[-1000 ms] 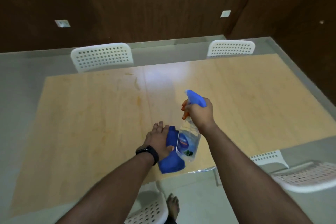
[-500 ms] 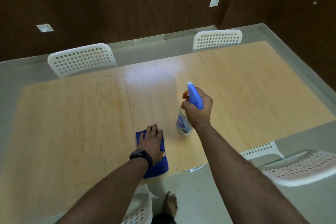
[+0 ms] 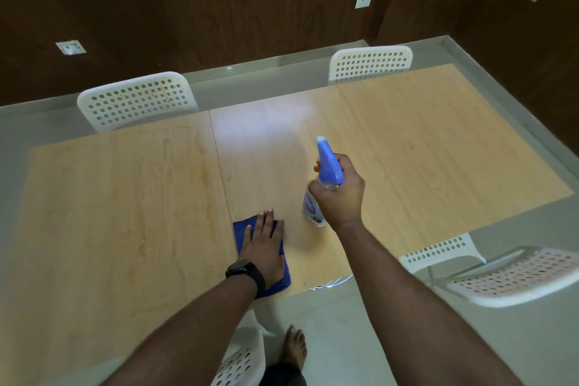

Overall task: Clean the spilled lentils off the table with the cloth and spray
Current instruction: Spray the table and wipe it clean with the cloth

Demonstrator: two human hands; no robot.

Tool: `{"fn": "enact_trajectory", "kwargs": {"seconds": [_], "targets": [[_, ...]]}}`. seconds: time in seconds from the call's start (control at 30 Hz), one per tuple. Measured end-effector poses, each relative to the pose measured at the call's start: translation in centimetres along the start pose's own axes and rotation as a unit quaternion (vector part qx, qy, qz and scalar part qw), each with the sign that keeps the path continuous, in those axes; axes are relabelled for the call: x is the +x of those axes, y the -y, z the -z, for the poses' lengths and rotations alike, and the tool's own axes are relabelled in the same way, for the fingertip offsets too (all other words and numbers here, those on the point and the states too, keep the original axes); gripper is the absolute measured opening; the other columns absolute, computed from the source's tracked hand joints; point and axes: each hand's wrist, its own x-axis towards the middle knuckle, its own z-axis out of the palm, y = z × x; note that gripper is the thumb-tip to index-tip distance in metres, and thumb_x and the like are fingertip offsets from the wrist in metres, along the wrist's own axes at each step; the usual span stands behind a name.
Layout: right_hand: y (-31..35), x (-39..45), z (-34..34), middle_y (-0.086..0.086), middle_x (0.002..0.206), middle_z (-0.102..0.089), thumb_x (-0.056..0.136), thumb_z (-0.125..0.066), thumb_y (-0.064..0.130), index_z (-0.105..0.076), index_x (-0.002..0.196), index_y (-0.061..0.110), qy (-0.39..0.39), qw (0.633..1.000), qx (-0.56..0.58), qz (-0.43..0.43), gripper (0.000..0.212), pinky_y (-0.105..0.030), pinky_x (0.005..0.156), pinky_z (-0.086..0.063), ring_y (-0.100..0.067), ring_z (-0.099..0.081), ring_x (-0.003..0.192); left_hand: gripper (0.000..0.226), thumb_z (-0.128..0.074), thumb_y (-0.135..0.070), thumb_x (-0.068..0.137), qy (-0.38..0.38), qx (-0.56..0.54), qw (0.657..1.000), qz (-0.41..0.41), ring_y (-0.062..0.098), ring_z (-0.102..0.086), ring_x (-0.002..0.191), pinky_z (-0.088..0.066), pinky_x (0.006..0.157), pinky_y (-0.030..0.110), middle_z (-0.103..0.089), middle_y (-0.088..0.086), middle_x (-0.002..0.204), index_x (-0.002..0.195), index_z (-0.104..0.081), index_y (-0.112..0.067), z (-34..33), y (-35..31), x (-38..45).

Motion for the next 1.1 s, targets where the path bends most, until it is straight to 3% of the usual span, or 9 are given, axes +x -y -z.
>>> {"fn": "enact_trajectory", "kwargs": {"seconds": [0.27,0.33,0.47,0.6,0.7,0.77,0.87,0.97,1.1], "targets": [[-2.6,-5.5,-0.8,0.018,0.11,-0.067,0.071,-0.084,0.015,-0.056,0.127,0.029,-0.058,0.993,-0.007,-0.099,0.064,-0.019,0.08,-0.054,-0.002,-0.066,0.095,0.082,-0.032,-0.043,0.105,-0.012,0.006,1.0,0.0,0.024,0.028,0.156,0.004,0.129,0.05,0.033,0.006,0.167,0.163,0.018,-0.013,-2.3,1.2,-0.7],[-3.6,-7.9,-1.8,0.019,0.113,-0.066,0.07,-0.082,0.015,-0.053,0.129,0.03,-0.08,0.985,-0.032,-0.148,0.067,-0.026,0.086,-0.054,0.0,-0.063,0.101,0.082,-0.031,-0.043,0.105,-0.007,0.004,1.0,-0.003,0.024,0.029,0.155,0.005,0.129,0.05,0.035,0.006,0.167,0.163,0.019,-0.014,-2.4,1.8,-1.0],[-5.1,-12.5,-4.2,0.002,0.134,-0.06,0.073,-0.077,0.021,-0.046,0.145,0.014,-0.118,0.962,-0.12,-0.216,0.078,-0.044,0.099,-0.053,-0.02,-0.06,0.119,0.08,-0.03,-0.044,0.105,-0.02,-0.013,1.0,-0.005,0.023,0.031,0.154,0.007,0.129,0.048,0.036,0.005,0.166,0.164,0.018,-0.017,-2.8,3.6,-2.2],[-5.4,-15.2,-7.5,-0.001,0.127,-0.064,0.078,-0.073,0.017,-0.053,0.139,0.012,-0.061,0.957,-0.16,-0.236,0.065,-0.036,0.093,-0.053,-0.024,-0.063,0.112,0.079,-0.028,-0.045,0.106,-0.043,-0.023,0.999,0.007,0.028,0.037,0.152,0.01,0.128,0.049,0.042,0.009,0.163,0.163,0.02,-0.022,-3.9,5.8,-4.3],[-5.9,-15.9,-9.9,0.001,0.124,-0.067,0.08,-0.067,0.013,-0.063,0.13,0.014,0.068,0.964,-0.223,-0.126,0.05,-0.028,0.098,-0.047,-0.018,-0.061,0.116,0.075,-0.025,-0.047,0.106,-0.076,-0.024,0.996,0.047,0.033,0.04,0.15,0.008,0.128,0.053,0.044,0.017,0.16,0.162,0.022,-0.03,-4.8,7.3,-5.7],[-6.7,-15.1,-11.1,0.0,0.128,-0.066,0.087,-0.065,0.015,-0.064,0.129,0.014,0.159,0.946,-0.281,-0.017,0.042,-0.025,0.098,-0.043,-0.018,-0.055,0.122,0.069,-0.02,-0.046,0.107,-0.094,-0.031,0.993,0.06,0.03,0.038,0.151,0.006,0.128,0.053,0.041,0.015,0.162,0.163,0.019,-0.034,-5.4,8.0,-6.3],[-7.8,-12.2,-12.1,-0.009,0.14,-0.062,0.097,-0.06,0.021,-0.065,0.133,0.01,0.219,0.917,-0.321,0.087,0.038,-0.039,0.11,-0.046,-0.025,-0.05,0.134,0.061,-0.007,-0.051,0.107,-0.123,-0.058,0.988,0.071,0.025,0.033,0.154,0.005,0.129,0.051,0.034,0.009,0.167,0.164,0.01,-0.037,-5.8,8.0,-6.3],[-8.7,-8.9,-13.8,-0.014,0.154,-0.053,0.096,-0.057,0.019,-0.061,0.141,0.01,0.279,0.879,-0.353,0.159,0.046,-0.045,0.12,-0.036,-0.032,-0.041,0.146,0.066,-0.011,-0.05,0.108,-0.147,-0.057,0.98,0.125,0.024,0.029,0.156,0.004,0.129,0.05,0.029,0.009,0.169,0.165,0.014,-0.028,-6.7,7.2,-6.1],[-9.8,-7.1,-14.7,-0.006,0.17,-0.03,0.101,-0.049,0.025,-0.042,0.158,0.017,0.328,0.848,-0.367,0.197,0.058,-0.045,0.128,-0.021,-0.024,-0.017,0.159,0.077,-0.015,-0.05,0.107,-0.151,-0.037,0.974,0.164,0.024,0.023,0.158,0.001,0.129,0.05,0.026,0.01,0.17,0.162,0.018,-0.008,-7.0,6.9,-5.4]]}}
